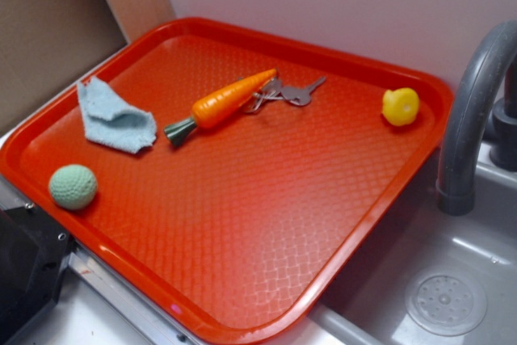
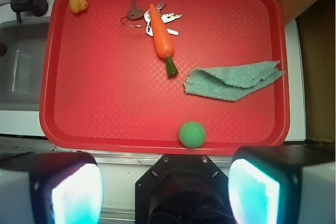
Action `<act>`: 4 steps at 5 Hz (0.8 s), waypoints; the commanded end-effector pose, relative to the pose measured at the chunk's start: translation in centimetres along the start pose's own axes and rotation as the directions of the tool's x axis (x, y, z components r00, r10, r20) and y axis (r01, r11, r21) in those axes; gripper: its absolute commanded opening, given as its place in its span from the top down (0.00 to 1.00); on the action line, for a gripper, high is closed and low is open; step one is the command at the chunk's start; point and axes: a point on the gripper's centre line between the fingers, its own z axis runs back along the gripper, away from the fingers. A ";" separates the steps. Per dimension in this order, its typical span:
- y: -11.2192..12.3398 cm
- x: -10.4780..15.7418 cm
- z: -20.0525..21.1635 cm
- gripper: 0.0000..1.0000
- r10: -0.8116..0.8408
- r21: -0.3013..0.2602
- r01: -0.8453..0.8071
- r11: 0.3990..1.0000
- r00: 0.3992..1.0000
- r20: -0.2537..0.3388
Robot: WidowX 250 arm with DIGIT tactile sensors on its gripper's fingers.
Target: Grab the green ball.
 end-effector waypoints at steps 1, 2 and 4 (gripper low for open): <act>0.0 0.0 0.0 0.00 0.000 0.000 0.000 1.000 1.000 0.000; 0.6 -0.2 -5.0 0.00 0.013 0.108 -0.007 0.994 0.999 -0.049; 3.8 0.2 -13.1 0.00 -0.028 0.093 0.036 0.995 0.996 -0.083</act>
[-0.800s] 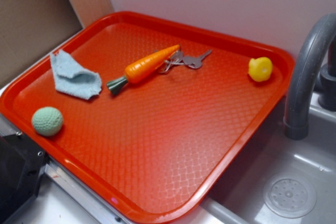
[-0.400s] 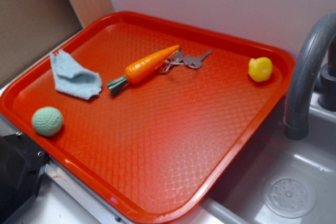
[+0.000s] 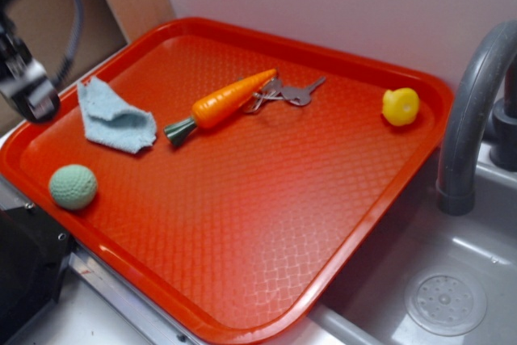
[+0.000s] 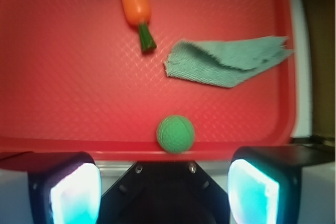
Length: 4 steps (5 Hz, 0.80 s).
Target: Grab the green ball.
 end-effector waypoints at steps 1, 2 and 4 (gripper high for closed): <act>2.4 1.4 -6.3 0.00 -0.038 -0.104 0.038 0.994 0.999 -0.003; 1.5 0.8 -8.9 0.00 -0.068 -0.095 0.066 0.993 0.998 -0.019; -0.3 -0.4 -10.5 1.00 -0.093 -0.091 0.090 0.992 0.996 -0.020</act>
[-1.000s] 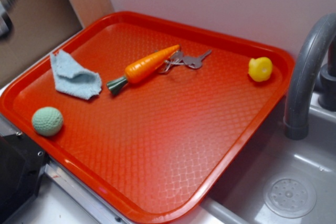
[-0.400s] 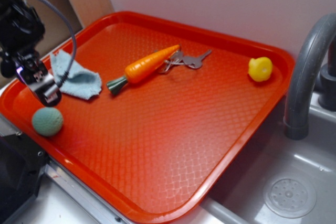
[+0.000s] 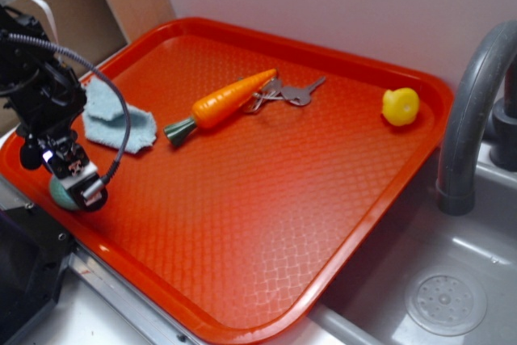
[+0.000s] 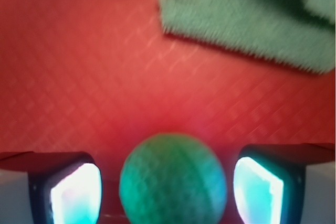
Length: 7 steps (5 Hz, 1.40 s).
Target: Grab the green ball.
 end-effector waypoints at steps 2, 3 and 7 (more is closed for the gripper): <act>-0.2 0.5 -1.5 1.00 -0.045 0.078 0.045 0.996 0.999 0.001; -0.6 2.1 2.7 1.00 -0.049 0.062 0.045 0.997 0.997 0.063; -0.4 8.0 21.8 1.00 0.078 -0.003 -0.080 0.997 0.962 0.261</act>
